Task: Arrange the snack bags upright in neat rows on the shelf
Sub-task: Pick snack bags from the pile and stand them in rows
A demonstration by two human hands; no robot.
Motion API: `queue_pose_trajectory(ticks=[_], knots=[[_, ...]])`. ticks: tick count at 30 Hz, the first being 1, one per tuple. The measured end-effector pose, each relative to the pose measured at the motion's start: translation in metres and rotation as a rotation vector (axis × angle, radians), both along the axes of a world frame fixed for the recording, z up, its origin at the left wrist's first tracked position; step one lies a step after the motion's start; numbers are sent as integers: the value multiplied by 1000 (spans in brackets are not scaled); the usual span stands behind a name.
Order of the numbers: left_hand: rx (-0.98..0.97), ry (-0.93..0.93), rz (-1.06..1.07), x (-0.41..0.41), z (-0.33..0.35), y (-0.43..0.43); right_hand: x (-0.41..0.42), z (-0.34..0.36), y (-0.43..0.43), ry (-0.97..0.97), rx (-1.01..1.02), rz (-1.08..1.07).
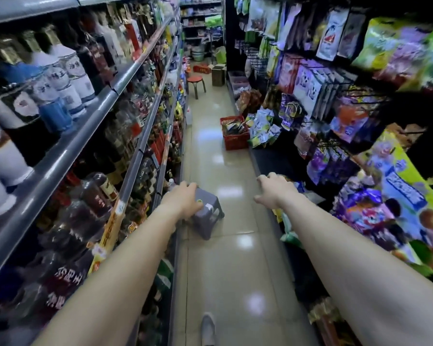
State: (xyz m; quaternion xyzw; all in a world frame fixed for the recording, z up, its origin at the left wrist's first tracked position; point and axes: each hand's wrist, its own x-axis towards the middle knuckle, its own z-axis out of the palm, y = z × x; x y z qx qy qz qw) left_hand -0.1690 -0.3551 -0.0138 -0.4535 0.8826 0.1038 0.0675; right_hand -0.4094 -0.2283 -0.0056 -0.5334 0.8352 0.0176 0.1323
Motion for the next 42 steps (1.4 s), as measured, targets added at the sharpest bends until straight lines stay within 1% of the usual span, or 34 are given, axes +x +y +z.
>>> queue_pose_trajectory(ticks=[4, 8, 11, 15, 18, 24, 28, 33, 39, 42], knots=[[19, -9, -51, -40, -16, -93, -37, -18, -72, -10, 4, -72], [59, -23, -120, -83, -19, -177, -71, -25, -132, -67, 36, -189], [63, -30, -175, -120, -20, -234, -98, -32, -170, -87, 10, -261], [109, -41, -248, -176, -26, -289, -135, -45, -209, -117, 50, -318], [120, -73, -328, -227, -37, -326, -175, -57, -236, -151, 55, -400], [129, -92, -448, -354, -68, -394, -266, -100, -282, -199, 83, -512], [169, -142, -505, -437, -78, -424, -325, -112, -306, -255, 108, -614], [122, -168, -669, -527, -74, -435, -387, -102, -325, -311, 44, -743], [142, -223, -884, -625, -74, -420, -429, -96, -305, -317, 10, -947], [130, -253, -1063, -673, -79, -407, -435, -102, -289, -314, -29, -1079]])
